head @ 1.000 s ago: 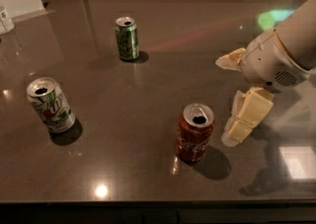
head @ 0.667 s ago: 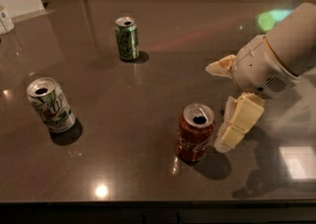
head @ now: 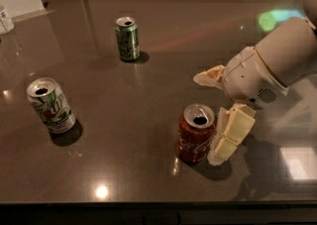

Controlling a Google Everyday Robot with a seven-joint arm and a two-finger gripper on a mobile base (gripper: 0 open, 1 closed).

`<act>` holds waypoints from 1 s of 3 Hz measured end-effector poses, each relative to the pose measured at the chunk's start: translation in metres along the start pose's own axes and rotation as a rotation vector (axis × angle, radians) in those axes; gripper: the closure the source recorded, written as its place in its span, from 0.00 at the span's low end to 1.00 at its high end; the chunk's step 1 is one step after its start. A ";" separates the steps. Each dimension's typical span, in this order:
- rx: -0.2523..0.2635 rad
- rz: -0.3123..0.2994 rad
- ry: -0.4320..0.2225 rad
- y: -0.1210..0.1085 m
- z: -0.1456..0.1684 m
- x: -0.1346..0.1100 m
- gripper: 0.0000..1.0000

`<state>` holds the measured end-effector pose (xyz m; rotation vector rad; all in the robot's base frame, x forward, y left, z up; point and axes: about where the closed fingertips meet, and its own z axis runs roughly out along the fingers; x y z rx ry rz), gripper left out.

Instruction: Move coke can near green can

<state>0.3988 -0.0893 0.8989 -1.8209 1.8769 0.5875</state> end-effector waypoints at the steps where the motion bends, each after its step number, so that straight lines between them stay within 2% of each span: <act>1: -0.019 -0.018 -0.023 0.009 0.002 -0.005 0.18; 3: -0.019 -0.020 -0.073 0.009 -0.007 -0.021 0.65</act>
Offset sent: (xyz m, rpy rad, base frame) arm -0.0168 0.0136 0.0102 0.0823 0.0180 0.0484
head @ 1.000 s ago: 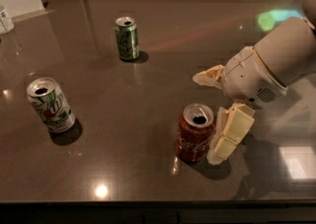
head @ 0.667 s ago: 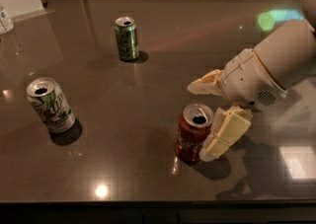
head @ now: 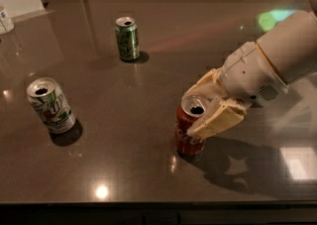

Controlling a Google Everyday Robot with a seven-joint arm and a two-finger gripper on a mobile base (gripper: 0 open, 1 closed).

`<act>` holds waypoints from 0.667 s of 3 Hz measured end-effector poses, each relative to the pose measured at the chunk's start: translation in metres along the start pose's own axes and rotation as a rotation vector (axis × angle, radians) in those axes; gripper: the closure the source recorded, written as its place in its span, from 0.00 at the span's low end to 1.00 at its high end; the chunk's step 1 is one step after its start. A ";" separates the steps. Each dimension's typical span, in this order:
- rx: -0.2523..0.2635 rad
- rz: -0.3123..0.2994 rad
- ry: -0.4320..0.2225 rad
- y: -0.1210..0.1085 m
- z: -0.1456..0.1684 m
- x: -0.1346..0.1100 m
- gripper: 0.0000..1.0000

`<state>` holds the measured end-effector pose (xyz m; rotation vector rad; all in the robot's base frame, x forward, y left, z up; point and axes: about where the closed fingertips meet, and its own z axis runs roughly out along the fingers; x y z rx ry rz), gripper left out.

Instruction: Move coke can near green can

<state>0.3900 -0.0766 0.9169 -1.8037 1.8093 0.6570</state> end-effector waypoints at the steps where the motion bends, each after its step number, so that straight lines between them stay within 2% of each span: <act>1: 0.045 0.026 0.002 -0.019 -0.007 -0.010 0.88; 2: 0.101 0.061 -0.001 -0.054 -0.011 -0.025 1.00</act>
Offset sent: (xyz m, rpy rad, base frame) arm 0.1048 0.0231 0.0457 0.0129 -0.0644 -0.2071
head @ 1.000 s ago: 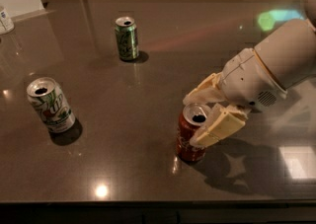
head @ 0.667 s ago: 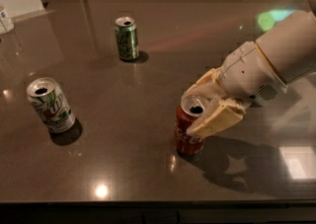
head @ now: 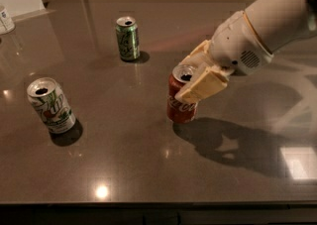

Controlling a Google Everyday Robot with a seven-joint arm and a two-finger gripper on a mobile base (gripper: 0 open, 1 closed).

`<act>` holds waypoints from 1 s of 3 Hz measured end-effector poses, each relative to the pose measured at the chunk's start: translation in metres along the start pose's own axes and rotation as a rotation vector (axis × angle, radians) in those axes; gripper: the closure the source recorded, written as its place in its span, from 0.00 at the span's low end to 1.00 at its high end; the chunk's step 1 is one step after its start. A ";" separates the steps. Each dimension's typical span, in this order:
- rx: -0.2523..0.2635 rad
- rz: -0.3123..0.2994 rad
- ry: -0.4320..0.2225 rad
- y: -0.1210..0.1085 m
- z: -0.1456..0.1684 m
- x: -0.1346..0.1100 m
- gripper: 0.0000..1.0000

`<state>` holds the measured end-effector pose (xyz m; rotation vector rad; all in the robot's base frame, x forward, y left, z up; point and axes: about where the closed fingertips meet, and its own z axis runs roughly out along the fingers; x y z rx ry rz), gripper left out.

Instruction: Move coke can near green can

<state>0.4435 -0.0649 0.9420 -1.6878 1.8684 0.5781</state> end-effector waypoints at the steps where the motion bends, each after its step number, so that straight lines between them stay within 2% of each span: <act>1: 0.059 0.042 -0.015 -0.042 0.010 -0.019 1.00; 3: 0.155 0.086 -0.029 -0.118 0.032 -0.043 1.00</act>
Offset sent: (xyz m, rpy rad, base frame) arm 0.1384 0.0425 0.0102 0.0442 -0.0650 -0.1977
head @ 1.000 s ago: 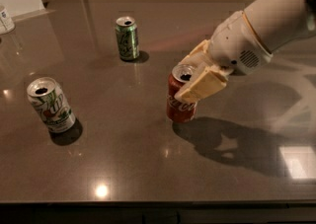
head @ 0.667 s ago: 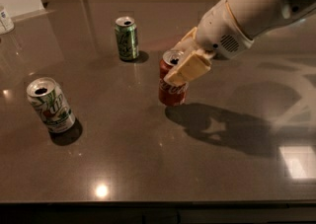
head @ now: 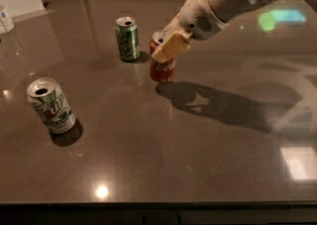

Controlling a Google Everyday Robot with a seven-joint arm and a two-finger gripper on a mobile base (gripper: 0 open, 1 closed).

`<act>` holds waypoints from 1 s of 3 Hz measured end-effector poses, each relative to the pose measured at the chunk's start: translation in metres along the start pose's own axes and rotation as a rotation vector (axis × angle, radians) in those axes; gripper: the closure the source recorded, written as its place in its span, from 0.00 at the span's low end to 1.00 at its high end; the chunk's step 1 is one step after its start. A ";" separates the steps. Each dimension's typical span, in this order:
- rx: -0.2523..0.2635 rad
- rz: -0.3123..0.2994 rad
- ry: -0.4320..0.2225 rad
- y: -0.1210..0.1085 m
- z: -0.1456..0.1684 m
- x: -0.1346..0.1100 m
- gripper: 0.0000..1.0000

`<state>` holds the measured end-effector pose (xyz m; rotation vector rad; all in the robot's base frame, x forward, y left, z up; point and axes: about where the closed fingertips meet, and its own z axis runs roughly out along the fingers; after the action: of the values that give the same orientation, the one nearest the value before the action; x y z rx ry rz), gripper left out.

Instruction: Move coke can near green can

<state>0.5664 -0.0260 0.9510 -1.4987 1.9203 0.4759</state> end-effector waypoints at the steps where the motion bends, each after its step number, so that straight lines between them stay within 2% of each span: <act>1: 0.025 0.000 0.007 -0.025 0.016 -0.007 1.00; 3: 0.036 -0.009 0.028 -0.064 0.047 -0.014 1.00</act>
Offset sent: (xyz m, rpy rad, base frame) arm 0.0905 0.0200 -0.0170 -0.0390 -0.0405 -0.0296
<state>0.6414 -0.0045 0.9333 -1.4985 1.9325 0.4164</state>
